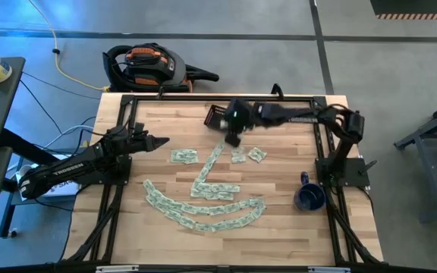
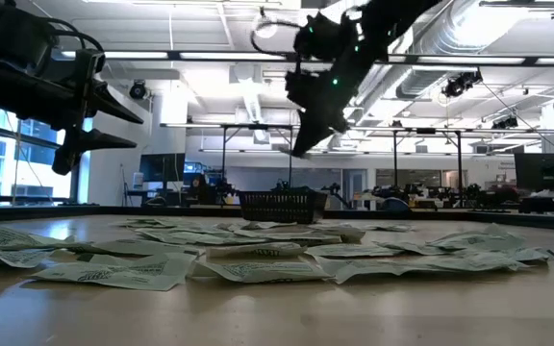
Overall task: Pick and place Stevia / Truvia into bins
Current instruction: Put the stevia packet into the black bin
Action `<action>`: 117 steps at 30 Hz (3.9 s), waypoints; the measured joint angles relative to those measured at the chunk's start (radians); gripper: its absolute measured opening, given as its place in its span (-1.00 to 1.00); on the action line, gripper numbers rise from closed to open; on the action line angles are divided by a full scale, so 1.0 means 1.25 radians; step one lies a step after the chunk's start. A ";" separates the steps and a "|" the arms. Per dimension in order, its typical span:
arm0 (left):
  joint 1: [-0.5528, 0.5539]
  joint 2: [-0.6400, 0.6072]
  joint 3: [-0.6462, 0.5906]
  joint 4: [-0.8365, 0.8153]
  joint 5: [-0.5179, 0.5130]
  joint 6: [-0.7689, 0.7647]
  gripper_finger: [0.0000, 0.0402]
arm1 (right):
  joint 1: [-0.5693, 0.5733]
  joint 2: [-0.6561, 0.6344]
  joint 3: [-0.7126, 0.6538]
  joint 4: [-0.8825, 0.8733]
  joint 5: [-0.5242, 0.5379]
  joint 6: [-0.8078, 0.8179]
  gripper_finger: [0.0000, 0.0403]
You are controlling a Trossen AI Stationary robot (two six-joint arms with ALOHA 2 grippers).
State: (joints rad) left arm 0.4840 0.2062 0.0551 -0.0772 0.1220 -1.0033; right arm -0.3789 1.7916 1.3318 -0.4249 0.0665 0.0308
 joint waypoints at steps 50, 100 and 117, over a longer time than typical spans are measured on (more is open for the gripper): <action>0.000 0.001 0.000 -0.003 0.018 0.019 0.08 | 0.045 0.074 -0.009 -0.288 -0.139 -0.281 0.05; 0.000 0.001 0.000 -0.018 -0.008 0.004 0.08 | 0.077 -0.110 -0.188 0.050 -0.074 0.133 -0.99; 0.000 0.001 0.000 -0.019 -0.028 -0.021 0.08 | -0.096 0.045 -0.187 0.299 -0.084 0.301 -0.58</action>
State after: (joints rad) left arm 0.4843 0.2077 0.0555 -0.1009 0.0868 -1.0301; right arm -0.4992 1.8484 1.0981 -0.0512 -0.0380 0.4076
